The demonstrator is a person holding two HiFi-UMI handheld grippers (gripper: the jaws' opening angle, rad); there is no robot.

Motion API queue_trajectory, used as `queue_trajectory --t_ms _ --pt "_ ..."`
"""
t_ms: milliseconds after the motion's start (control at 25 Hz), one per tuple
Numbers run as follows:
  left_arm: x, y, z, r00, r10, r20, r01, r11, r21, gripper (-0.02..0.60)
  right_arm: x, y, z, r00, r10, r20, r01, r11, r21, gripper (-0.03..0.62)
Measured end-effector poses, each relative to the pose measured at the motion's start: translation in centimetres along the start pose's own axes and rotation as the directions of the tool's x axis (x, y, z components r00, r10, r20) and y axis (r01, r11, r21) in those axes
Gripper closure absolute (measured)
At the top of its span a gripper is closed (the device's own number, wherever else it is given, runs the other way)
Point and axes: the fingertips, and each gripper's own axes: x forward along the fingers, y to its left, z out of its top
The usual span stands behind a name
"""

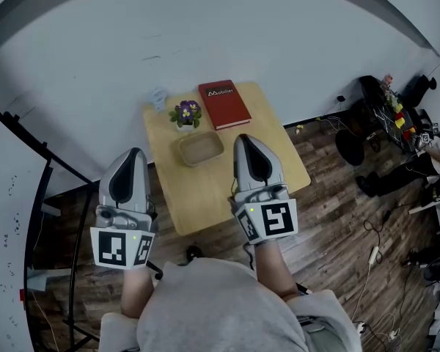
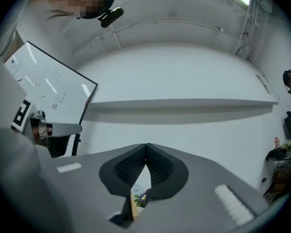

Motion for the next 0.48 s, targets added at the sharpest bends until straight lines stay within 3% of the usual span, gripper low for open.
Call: queue_trajectory --t_ms 480 --pt "1.6 1.9 -2.1 0.999 -0.042 -0.017 0.041 0.998 -0.047 0.577 1.1 -0.1 -1.9 0.998 -0.049 -0.037 0.049 0.999 -0.013 0.593"
